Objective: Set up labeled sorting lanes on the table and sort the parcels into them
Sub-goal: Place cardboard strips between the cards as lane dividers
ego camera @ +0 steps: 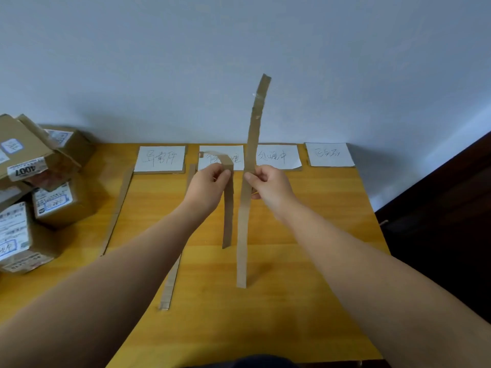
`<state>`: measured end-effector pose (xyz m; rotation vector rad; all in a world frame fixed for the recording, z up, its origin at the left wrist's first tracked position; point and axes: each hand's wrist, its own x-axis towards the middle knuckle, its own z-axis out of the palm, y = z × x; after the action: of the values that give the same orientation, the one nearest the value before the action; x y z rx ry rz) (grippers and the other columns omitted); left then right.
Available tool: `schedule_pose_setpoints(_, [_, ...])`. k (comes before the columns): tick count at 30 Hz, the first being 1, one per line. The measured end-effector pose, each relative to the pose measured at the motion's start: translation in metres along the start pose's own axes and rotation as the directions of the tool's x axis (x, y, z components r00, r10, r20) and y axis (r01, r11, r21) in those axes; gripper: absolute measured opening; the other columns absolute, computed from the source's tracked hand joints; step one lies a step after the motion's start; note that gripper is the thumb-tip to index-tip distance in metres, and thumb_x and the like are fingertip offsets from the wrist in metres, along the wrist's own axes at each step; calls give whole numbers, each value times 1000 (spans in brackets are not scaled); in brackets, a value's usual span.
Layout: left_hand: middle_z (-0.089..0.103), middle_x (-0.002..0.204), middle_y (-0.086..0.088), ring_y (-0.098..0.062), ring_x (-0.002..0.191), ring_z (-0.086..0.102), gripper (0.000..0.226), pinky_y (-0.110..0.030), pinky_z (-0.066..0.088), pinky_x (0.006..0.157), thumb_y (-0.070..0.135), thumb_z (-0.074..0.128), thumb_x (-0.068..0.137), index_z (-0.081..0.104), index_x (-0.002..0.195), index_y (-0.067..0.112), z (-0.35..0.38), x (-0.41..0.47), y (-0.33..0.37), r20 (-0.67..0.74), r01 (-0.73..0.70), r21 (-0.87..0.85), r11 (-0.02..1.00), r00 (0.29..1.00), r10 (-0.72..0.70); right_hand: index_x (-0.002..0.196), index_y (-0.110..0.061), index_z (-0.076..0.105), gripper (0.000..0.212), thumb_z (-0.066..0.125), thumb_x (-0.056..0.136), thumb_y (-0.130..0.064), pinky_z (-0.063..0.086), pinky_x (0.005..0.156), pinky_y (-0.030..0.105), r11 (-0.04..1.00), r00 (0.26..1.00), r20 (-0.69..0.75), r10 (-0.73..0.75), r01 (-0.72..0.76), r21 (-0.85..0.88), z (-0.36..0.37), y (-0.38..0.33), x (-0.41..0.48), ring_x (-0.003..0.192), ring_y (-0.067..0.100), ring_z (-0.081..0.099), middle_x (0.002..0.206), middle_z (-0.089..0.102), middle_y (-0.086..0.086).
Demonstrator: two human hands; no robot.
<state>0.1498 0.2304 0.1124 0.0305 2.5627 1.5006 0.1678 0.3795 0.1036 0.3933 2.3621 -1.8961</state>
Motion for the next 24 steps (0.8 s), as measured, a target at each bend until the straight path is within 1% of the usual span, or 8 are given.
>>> schedule_pose_setpoints(2, [64,94,-12,-24,85,64,24,-39,55,78,23,48,99,58,119,15,-1,1,-3,-53,32,-18,999,998,-32,94,-6,58,11,57,96,-17,50,60,21,1000,1000,7,29,-29,-4,-10,4,5,67,13,60,82,65,4])
schedule_pose_setpoints(5, [63,94,-11,-19,85,66,35,-29,56,72,17,49,99,46,134,22,-5,2,-11,-35,75,-78,994,996,-78,96,-6,57,10,59,95,-16,45,50,13,994,994,-1,108,-108,0,-18,20,14,61,10,57,77,63,0])
schedule_pose_setpoints(9, [63,97,-16,-18,80,65,33,-26,53,67,14,49,98,47,131,20,-5,5,-34,-12,181,-154,971,983,-185,94,-8,61,10,59,94,-18,44,66,23,973,976,-59,211,-215,-78,-9,54,26,71,13,57,85,64,4])
schedule_pose_setpoints(11, [62,94,-14,-15,77,64,33,-24,51,62,13,50,98,47,131,17,-3,6,-49,0,240,-203,949,969,-245,96,-7,64,12,56,95,-16,46,74,30,953,958,-76,277,-284,-107,-1,69,29,80,18,57,91,64,5])
schedule_pose_setpoints(13, [61,93,-11,-14,76,63,32,-23,49,61,12,50,98,47,130,16,-1,8,-61,26,274,-213,938,961,-275,99,-7,64,13,54,96,-15,46,77,34,932,940,-77,332,-339,-125,7,81,33,82,19,55,94,63,5])
schedule_pose_setpoints(18, [62,99,-16,-18,83,64,27,-26,51,65,11,50,98,49,124,19,0,22,-79,91,288,-158,944,957,-276,92,-16,58,8,52,97,-15,48,78,34,910,919,-84,386,-394,-126,16,95,44,76,17,52,85,58,-3])
schedule_pose_setpoints(22, [63,101,-16,-16,83,63,23,-25,53,66,12,51,97,49,118,22,0,31,-83,115,269,-127,955,960,-255,92,-16,55,6,52,97,-14,46,65,29,889,893,-103,439,-448,-92,20,106,52,63,14,51,79,56,-2])
schedule_pose_setpoints(24, [64,105,-18,-20,87,64,23,-28,55,69,13,52,97,50,119,20,-1,35,-84,124,263,-119,957,961,-249,96,-16,55,4,52,97,-14,46,64,28,869,874,-111,474,-484,-102,22,114,54,61,15,51,77,56,0])
